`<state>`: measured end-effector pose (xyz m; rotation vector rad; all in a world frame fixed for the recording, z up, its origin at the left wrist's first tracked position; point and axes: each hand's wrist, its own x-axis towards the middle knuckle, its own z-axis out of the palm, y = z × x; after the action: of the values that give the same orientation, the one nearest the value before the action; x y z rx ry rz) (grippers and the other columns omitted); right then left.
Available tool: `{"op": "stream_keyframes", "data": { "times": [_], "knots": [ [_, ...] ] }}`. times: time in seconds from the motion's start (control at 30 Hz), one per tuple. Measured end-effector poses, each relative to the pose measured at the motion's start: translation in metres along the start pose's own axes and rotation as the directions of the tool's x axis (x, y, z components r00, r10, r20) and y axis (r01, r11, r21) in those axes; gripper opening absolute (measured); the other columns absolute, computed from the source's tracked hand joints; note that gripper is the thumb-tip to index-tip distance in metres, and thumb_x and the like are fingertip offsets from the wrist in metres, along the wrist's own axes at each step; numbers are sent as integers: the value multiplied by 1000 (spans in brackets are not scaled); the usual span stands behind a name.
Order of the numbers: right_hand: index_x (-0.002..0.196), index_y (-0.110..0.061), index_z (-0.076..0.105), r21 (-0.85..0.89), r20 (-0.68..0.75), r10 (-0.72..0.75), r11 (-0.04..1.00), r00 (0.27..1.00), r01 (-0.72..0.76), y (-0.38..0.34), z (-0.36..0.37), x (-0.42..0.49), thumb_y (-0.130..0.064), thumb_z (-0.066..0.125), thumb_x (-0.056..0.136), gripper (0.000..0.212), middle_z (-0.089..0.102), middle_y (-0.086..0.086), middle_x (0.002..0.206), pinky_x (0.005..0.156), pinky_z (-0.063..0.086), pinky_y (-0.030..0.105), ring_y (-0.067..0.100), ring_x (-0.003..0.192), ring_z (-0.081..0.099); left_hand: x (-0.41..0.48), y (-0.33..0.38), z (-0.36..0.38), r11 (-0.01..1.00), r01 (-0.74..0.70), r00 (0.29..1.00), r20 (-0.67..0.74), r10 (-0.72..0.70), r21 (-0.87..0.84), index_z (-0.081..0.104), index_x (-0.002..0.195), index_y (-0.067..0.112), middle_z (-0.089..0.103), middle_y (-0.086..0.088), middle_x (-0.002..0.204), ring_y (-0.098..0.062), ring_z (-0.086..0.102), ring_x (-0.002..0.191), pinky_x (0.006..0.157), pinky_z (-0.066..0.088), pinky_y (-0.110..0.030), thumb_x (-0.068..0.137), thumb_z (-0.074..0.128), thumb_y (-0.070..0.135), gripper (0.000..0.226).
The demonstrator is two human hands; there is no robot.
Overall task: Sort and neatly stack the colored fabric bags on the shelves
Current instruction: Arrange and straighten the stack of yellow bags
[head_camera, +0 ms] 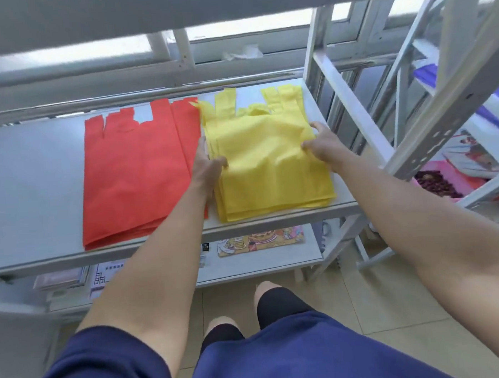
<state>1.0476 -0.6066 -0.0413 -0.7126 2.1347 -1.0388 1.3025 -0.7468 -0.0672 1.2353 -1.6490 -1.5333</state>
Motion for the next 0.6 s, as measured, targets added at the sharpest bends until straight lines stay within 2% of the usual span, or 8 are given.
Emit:
{"op": "stream_keyframes", "data": {
  "times": [0.1, 0.17, 0.2, 0.27, 0.3, 0.4, 0.5, 0.6],
  "knots": [
    [160, -34, 26, -38, 3, -22, 999, 1000, 22, -1, -2, 2, -13, 62, 90, 81, 52, 5, 150, 97, 56, 45, 26, 118, 63, -1, 3, 2, 997, -24, 1000, 11, 23, 68, 34, 159, 31, 58, 11, 133, -9, 60, 110, 86, 54, -14, 77, 59, -1, 92],
    [163, -33, 22, -92, 13, -49, 994, 999, 50, -7, -4, -5, -12, 60, 95, 81, 42, 7, 161, 94, 51, 38, 25, 127, 56, -1, 9, 3, 986, -14, 1000, -11, 16, 165, 35, 160, 26, 48, 7, 143, -8, 49, 120, 77, 43, 2, 83, 59, -2, 86],
    [163, -32, 21, -140, 13, -61, 988, 998, 62, -10, -5, -10, -11, 59, 97, 78, 40, 9, 161, 91, 48, 37, 26, 125, 55, -2, 12, 4, 975, -24, 999, -28, 31, 221, 36, 159, 23, 45, 2, 151, -10, 46, 129, 86, 43, -1, 84, 59, -1, 82],
    [163, -31, 21, -263, 0, -93, 961, 996, 90, -16, -7, -22, -11, 56, 99, 76, 43, 14, 156, 85, 48, 39, 29, 118, 55, -8, 18, 3, 945, -53, 997, -37, 69, 324, 39, 158, 18, 36, -10, 162, -22, 36, 148, 116, 37, -25, 85, 62, 2, 79],
    [163, -30, 20, -319, -11, -117, 942, 993, 108, -19, -8, -32, -11, 56, 98, 76, 43, 15, 154, 84, 48, 39, 30, 118, 55, -11, 18, 1, 919, -73, 995, -35, 94, 388, 39, 158, 17, 31, -14, 164, -28, 29, 153, 123, 29, -35, 85, 64, 5, 78],
    [163, -25, 20, -388, -21, -206, 904, 978, 182, -30, -11, -69, -10, 57, 97, 77, 39, 15, 156, 92, 48, 40, 31, 128, 50, -36, 31, -5, 846, -126, 992, 41, 123, 517, 37, 160, 21, 13, -17, 170, -32, 14, 157, 126, 17, -44, 86, 65, 8, 80],
    [163, -20, 21, -388, -23, -282, 887, 959, 251, -47, -16, -117, -7, 56, 96, 77, 36, 10, 161, 109, 40, 42, 28, 146, 38, -74, 50, -16, 800, -219, 975, 154, 160, 558, 32, 161, 25, 6, -12, 173, -30, 9, 159, 127, 16, -47, 85, 65, 7, 85],
    [164, -20, 21, -388, -47, -329, 876, 943, 286, -61, -21, -166, -5, 56, 97, 77, 33, 5, 165, 118, 33, 42, 23, 151, 32, -112, 66, -28, 771, -315, 948, 218, 230, 554, 30, 162, 23, 6, -9, 173, -26, 9, 159, 128, 19, -45, 84, 67, 4, 89]
  ]
}}
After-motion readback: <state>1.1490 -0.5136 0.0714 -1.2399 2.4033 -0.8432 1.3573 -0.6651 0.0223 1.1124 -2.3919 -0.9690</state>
